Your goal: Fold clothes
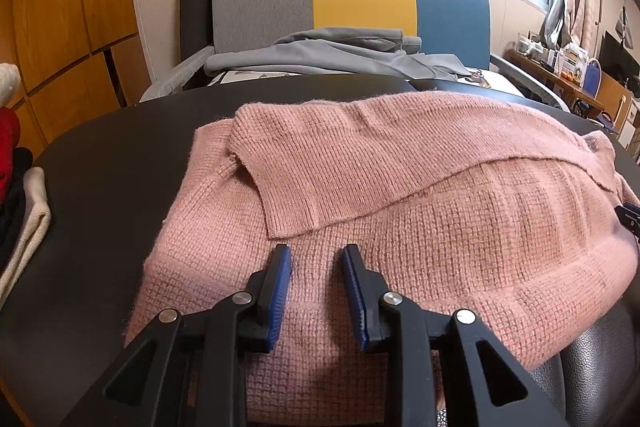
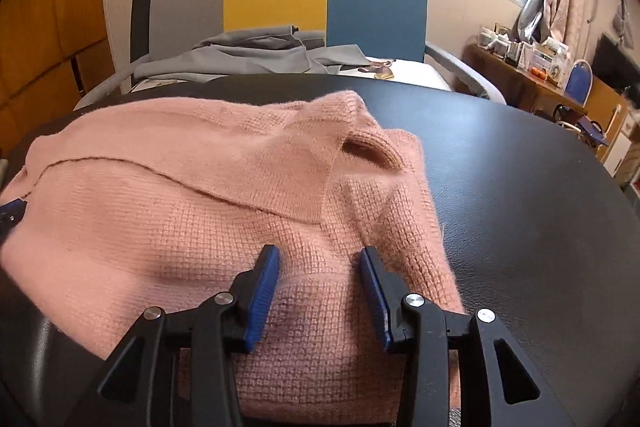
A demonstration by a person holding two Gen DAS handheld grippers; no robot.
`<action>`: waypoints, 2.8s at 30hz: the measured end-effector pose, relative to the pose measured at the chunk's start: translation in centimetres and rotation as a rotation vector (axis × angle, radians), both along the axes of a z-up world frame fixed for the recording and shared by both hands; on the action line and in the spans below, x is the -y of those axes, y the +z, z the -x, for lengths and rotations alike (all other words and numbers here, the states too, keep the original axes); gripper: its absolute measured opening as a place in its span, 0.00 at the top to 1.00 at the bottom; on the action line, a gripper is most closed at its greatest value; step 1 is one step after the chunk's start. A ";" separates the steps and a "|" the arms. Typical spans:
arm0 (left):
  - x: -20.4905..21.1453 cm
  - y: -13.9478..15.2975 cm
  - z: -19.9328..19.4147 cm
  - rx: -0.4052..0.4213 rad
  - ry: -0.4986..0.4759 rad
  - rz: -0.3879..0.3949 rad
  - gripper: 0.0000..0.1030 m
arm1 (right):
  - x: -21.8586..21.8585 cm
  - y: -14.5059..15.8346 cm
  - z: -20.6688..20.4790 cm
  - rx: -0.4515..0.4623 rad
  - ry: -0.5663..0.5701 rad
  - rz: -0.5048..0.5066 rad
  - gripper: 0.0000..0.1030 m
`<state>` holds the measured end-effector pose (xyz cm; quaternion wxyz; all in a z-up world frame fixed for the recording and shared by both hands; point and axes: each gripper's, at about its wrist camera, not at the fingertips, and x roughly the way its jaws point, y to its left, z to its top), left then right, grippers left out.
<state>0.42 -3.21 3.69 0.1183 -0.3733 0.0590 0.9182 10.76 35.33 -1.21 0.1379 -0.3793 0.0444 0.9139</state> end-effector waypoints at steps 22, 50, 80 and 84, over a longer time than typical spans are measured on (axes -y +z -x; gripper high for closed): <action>1.0 4.7 -4.0 -0.100 -0.180 -0.147 0.74 | -2.7 2.2 -2.1 -0.120 0.016 0.297 0.51; -2.4 -0.7 -4.1 0.037 -0.275 -0.201 0.74 | -10.8 -2.1 -1.2 -0.163 0.030 0.701 0.41; -9.1 2.2 -7.2 -0.030 -0.419 -0.216 0.74 | -13.3 0.7 -12.6 -0.480 -0.190 1.224 0.79; -10.0 0.4 -5.6 0.047 -0.419 -0.225 0.73 | -9.3 5.3 -10.2 -0.487 -0.083 1.189 0.79</action>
